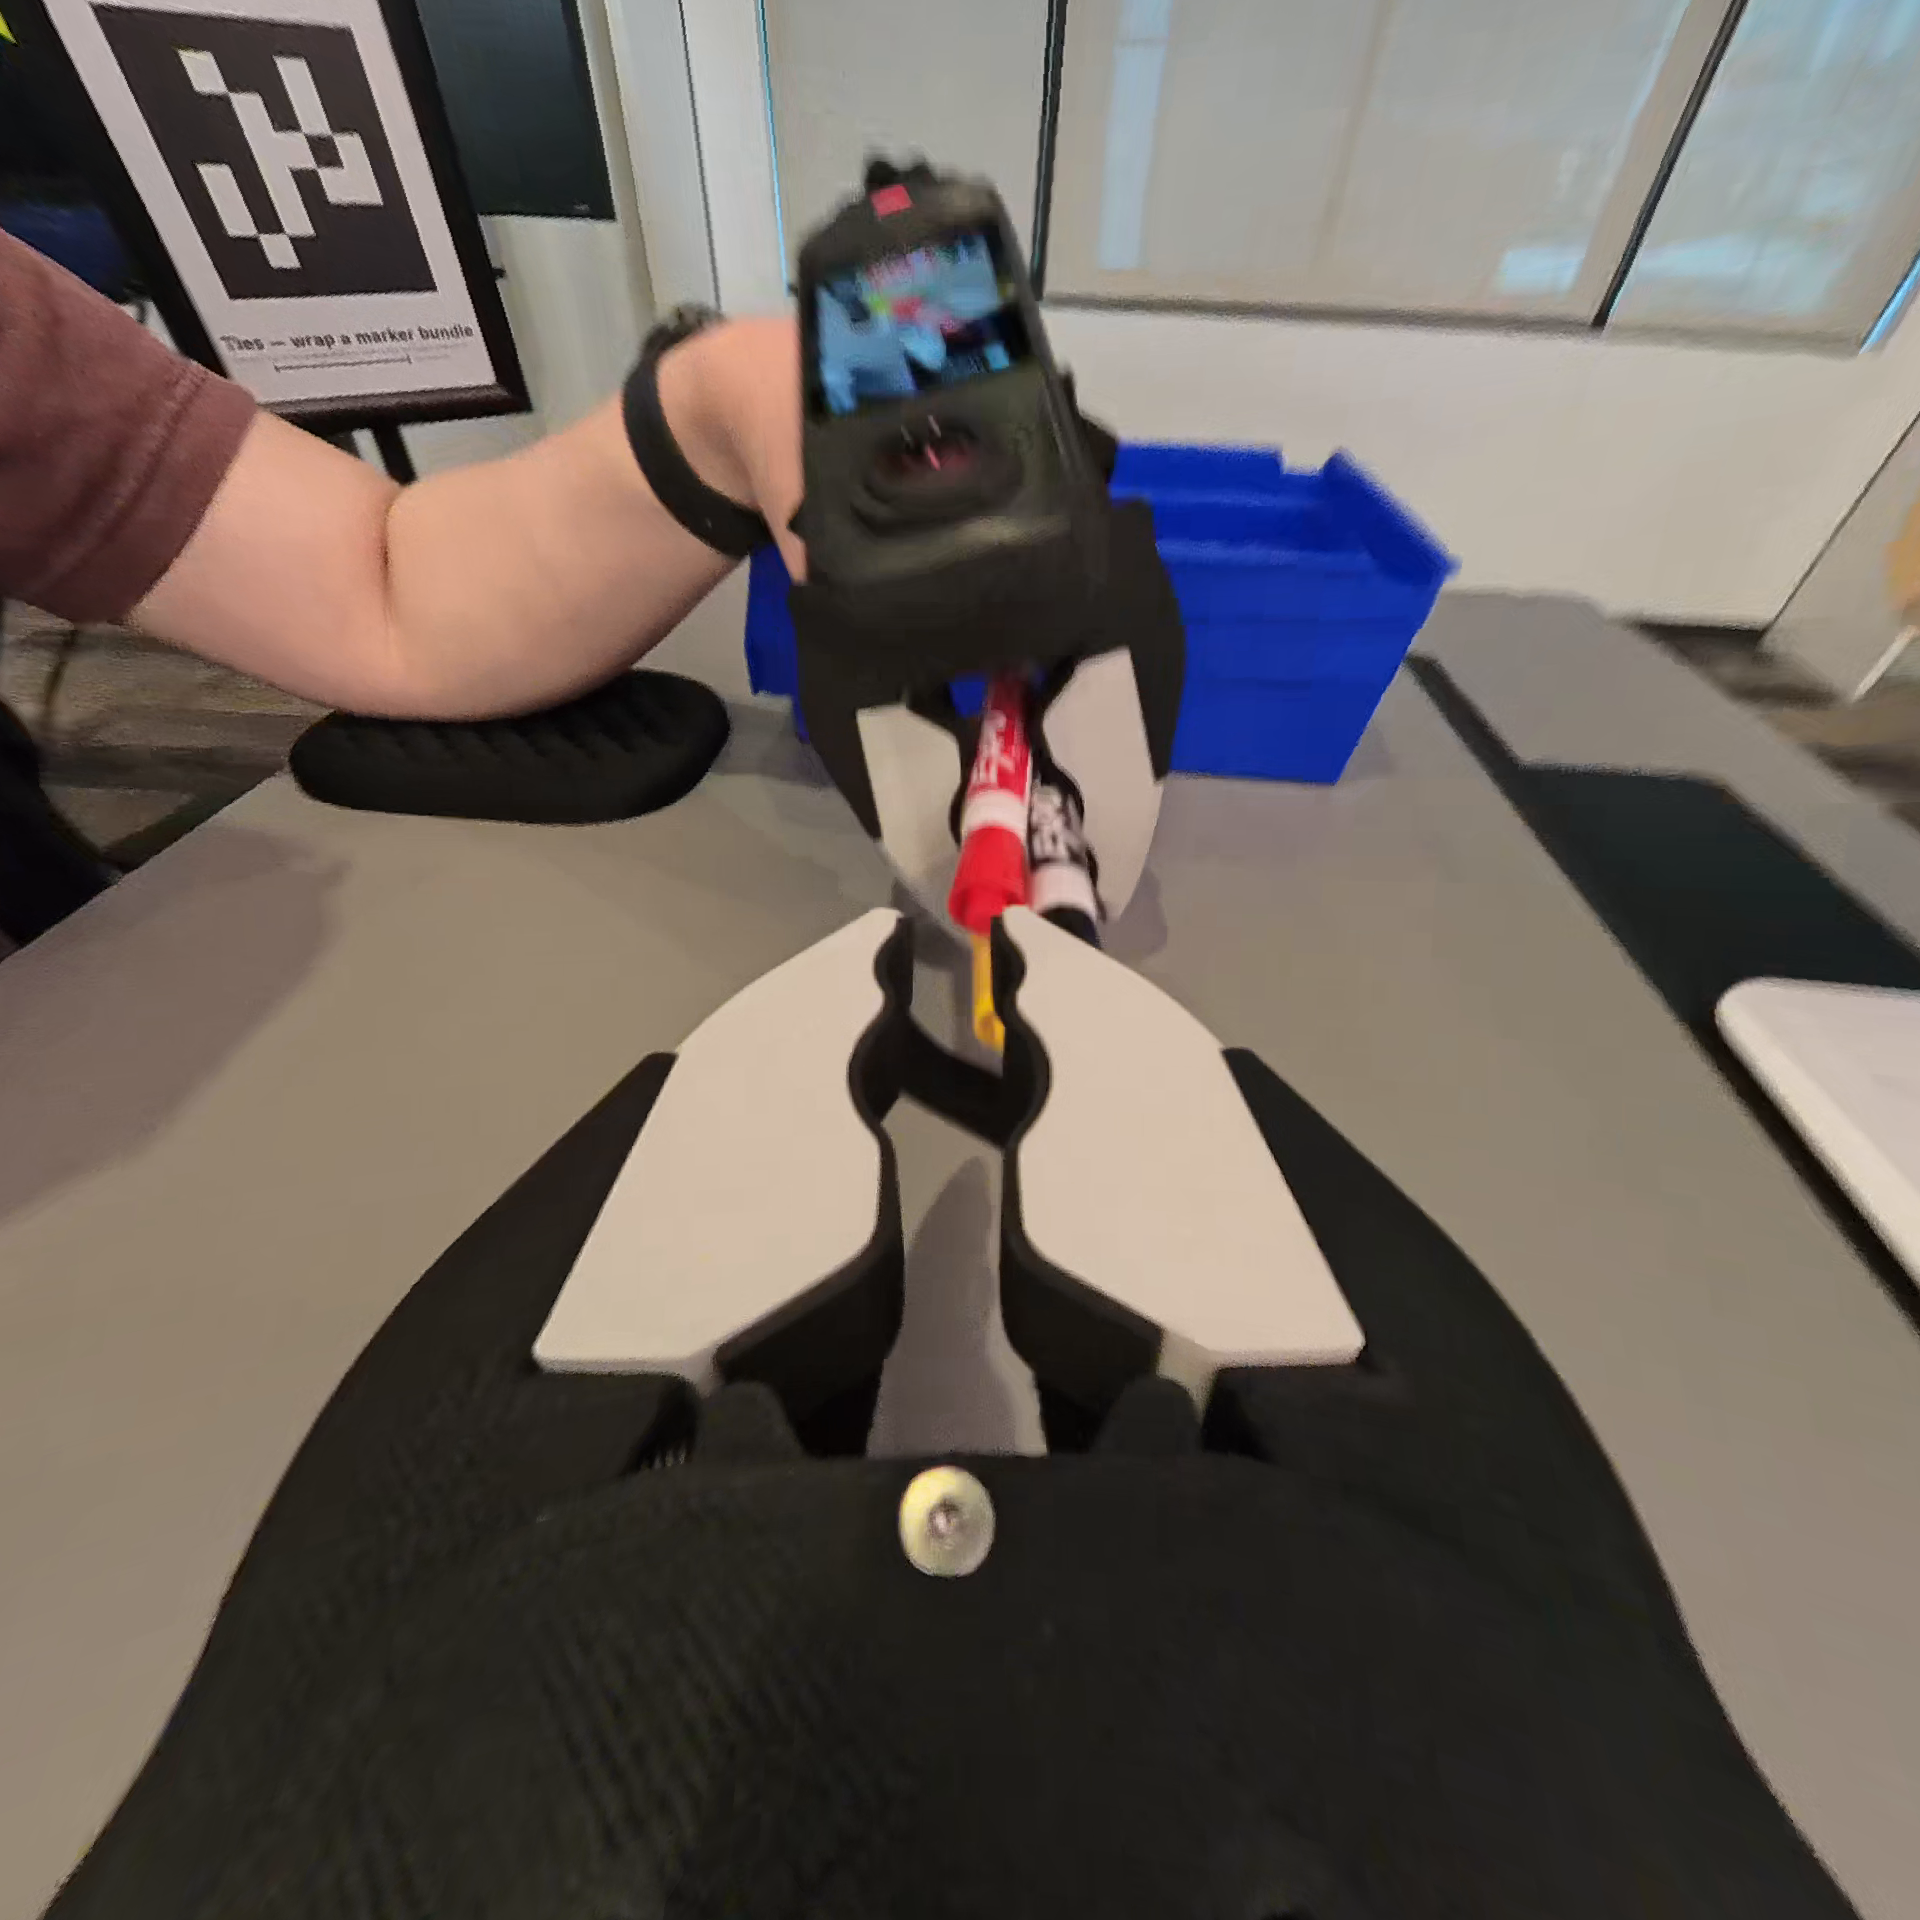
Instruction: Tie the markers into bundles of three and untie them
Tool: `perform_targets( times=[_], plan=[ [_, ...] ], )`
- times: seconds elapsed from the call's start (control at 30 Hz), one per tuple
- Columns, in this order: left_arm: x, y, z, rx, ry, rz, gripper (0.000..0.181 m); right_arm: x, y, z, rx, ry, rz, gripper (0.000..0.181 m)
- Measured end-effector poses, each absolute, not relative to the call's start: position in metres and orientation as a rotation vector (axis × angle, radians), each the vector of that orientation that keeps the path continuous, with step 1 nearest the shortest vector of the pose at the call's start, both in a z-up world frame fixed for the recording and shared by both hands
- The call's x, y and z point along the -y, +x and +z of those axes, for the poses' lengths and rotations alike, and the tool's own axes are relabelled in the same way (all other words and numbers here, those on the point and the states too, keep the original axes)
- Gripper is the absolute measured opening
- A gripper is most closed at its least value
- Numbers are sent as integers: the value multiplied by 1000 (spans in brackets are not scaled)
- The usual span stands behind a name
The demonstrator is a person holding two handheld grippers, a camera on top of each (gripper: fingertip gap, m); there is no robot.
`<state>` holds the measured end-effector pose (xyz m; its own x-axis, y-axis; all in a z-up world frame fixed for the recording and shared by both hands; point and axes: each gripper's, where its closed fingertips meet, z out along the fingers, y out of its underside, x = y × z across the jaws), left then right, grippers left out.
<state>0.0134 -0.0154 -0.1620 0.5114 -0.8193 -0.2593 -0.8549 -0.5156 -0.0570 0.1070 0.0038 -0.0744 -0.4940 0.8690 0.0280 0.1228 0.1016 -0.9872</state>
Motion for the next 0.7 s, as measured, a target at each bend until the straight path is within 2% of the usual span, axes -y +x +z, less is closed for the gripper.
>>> perform_targets(
  times=[0.2,0.37,0.53,0.7],
  plan=[
    [15,16,-160,-1397,-2585,230,42,7,91,-55,1565,-779,1211,37],
    [18,28,-152,-1395,-2566,188,42,20,77,-73,1659,-749,1045,35],
    [21,30,-151,-1405,-2575,198,42,22,71,-84,1702,-714,889,20],
    [23,30,-154,-1431,-2575,189,42,22,74,-87,1729,-707,893,20]
  ],
)
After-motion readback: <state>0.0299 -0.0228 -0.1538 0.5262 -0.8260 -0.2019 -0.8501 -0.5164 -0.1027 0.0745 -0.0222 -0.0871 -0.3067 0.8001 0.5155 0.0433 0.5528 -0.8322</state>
